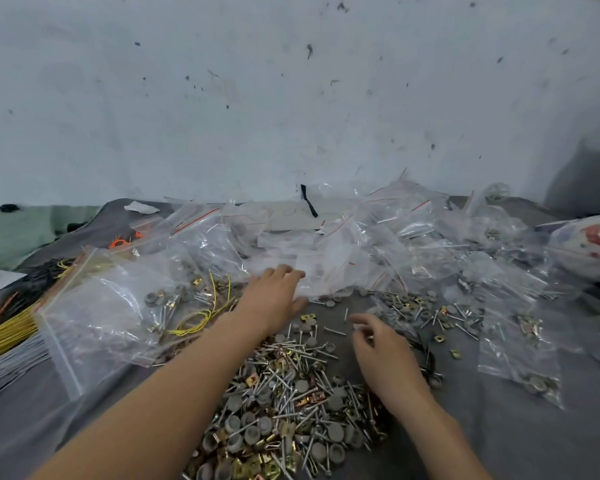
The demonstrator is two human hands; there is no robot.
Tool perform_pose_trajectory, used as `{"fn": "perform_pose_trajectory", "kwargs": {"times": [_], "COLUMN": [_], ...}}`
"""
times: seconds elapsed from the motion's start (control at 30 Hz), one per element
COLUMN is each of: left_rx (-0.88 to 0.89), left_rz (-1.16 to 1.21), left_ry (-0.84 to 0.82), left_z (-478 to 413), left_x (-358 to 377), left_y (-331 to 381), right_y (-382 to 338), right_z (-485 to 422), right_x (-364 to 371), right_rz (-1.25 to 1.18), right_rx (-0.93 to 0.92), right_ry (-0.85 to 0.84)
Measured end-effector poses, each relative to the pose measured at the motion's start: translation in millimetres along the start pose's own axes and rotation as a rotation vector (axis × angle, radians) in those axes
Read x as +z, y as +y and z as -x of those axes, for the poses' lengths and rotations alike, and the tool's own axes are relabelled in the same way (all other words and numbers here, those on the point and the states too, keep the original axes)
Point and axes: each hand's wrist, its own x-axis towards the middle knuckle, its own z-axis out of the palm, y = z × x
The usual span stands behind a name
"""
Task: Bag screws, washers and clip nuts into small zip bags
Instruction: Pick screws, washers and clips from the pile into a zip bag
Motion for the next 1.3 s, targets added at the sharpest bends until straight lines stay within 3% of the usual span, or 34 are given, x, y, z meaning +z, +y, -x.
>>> {"fn": "perform_pose_trajectory", "kwargs": {"times": [0.13, 0.3, 0.5, 0.6, 0.7, 0.8, 0.87, 0.97, 1.07, 1.23, 1.3], "left_rx": [-0.025, -0.092, -0.161, -0.071, -0.127, -0.300, -0.383, -0.476, -0.493, -0.405, -0.375], "left_rz": [-0.021, -0.112, 0.318, 0.675, 1.109, 1.505, 1.580, 1.674, 1.667, 1.494, 1.408], "left_ry": [-0.087, 0.112, 0.430, 0.510, 0.526, 0.468, 0.456, 0.434, 0.335, 0.028, -0.012], "left_z": [-33, -41, -18, 8, 43, 77, 94, 109, 117, 121, 122], "left_x": [27, 37, -2, -38, -66, -75, -73, -66, -60, -52, -49], "left_y": [30, 41, 40, 47, 49, 48, 50, 50, 40, 24, 20], "right_y": [2, 9, 9, 6, 0, -11, -20, -24, -22, -21, -20], "right_z": [-1, -5, -4, -4, 1, 11, 21, 30, 32, 29, 28], "right_x": [-2, -9, -21, -29, -35, -35, -30, -24, -26, -27, -27], "right_rz": [-0.074, -0.172, -0.385, -0.547, -0.758, -0.949, -0.972, -0.987, -1.012, -0.798, -0.715], "right_rx": [0.014, 0.014, 0.018, 0.022, 0.097, 0.105, 0.053, 0.063, 0.095, 0.020, -0.023], "right_ry": [0.014, 0.014, 0.064, 0.085, 0.054, -0.142, -0.248, -0.230, -0.202, -0.210, -0.240]}}
